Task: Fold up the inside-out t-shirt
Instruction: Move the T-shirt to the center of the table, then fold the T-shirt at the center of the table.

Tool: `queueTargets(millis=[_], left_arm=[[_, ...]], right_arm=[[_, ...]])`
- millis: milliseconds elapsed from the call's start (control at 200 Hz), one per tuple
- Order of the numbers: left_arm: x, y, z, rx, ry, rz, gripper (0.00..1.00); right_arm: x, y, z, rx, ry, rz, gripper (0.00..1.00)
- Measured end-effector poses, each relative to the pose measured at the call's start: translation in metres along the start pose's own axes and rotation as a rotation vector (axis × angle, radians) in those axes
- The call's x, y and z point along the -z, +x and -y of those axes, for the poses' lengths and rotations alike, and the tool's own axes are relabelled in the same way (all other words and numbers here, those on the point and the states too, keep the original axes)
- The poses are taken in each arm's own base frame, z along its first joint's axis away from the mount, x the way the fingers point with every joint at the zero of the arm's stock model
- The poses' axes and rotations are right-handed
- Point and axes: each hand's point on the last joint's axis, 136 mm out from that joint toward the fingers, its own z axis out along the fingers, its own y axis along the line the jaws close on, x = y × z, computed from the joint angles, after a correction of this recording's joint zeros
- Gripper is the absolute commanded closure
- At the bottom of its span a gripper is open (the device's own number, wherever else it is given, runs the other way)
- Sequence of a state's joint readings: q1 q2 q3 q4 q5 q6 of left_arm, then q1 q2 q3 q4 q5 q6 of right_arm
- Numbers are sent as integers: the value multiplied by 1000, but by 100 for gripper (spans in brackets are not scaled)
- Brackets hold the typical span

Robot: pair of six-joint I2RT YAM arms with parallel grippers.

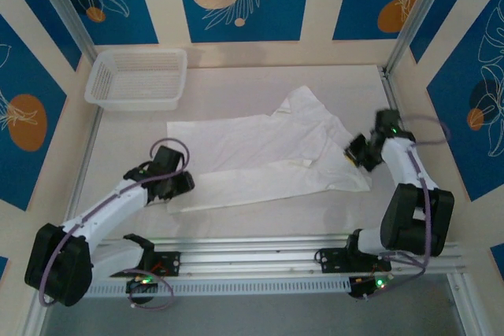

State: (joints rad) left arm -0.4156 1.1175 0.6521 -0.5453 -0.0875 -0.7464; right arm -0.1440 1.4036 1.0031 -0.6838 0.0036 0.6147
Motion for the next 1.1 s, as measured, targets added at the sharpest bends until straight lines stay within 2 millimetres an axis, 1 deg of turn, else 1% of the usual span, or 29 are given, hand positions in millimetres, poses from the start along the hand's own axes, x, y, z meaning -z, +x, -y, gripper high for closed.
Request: queueTargets(millis=[40, 70, 110, 130, 165, 225, 240, 295, 350, 385, 415, 460, 550, 635, 730, 805, 835, 880, 940, 1010, 1050, 1100], left_arm=[[7, -18, 11, -18, 12, 44, 46], [11, -29, 18, -25, 21, 70, 46], [15, -42, 26, -39, 34, 104, 46], [16, -48, 30, -42, 40, 119, 46], [18, -54, 33, -51, 48, 134, 46], [19, -57, 35, -66, 55, 146, 44], [19, -58, 35, -69, 56, 147, 44], [19, -58, 35, -82, 58, 144, 43], [19, -58, 35, -96, 60, 143, 42], [19, -58, 35, -104, 63, 142, 41], [20, -58, 35, -113, 67, 142, 41], [21, -58, 35, -123, 70, 145, 41], [24, -61, 35, -132, 75, 158, 40], [23, -62, 34, -136, 73, 161, 40], [23, -63, 33, -132, 70, 162, 40], [23, -63, 32, -131, 69, 161, 40], [23, -63, 32, -130, 69, 162, 39], [23, -63, 32, -130, 69, 162, 39], [23, -63, 32, -129, 68, 162, 39], [23, -64, 32, -128, 68, 163, 39], [22, -63, 31, -128, 67, 160, 39], [20, -63, 31, -128, 65, 155, 39]], right_arm=[[0, -15, -31, 114, -27, 36, 82], [0, -26, -47, 170, -36, 57, 81], [-8, -45, -68, 244, -39, 73, 81], [-11, -54, -75, 265, -40, 85, 80], [-22, -71, -85, 308, -38, 95, 79], [-45, -92, -93, 364, -21, 89, 77], [-51, -95, -93, 377, -15, 83, 73], [-72, -105, -93, 424, 8, 61, 62], [-93, -111, -91, 460, 29, 34, 55], [-103, -115, -89, 481, 45, 16, 51], [-110, -119, -88, 495, 55, 7, 48], [-117, -126, -89, 525, 64, -2, 46], [-126, -136, -94, 547, 62, -12, 45], [-130, -145, -101, 555, 56, -14, 45], [-135, -149, -102, 554, 65, -32, 45], [-142, -144, -93, 546, 91, -67, 44], [-144, -141, -88, 542, 105, -85, 41], [-147, -136, -83, 534, 120, -108, 39], [-149, -129, -77, 530, 132, -135, 39], [-151, -123, -72, 526, 141, -159, 42], [-153, -121, -69, 525, 145, -170, 46], [-155, -120, -68, 521, 147, -177, 53]])
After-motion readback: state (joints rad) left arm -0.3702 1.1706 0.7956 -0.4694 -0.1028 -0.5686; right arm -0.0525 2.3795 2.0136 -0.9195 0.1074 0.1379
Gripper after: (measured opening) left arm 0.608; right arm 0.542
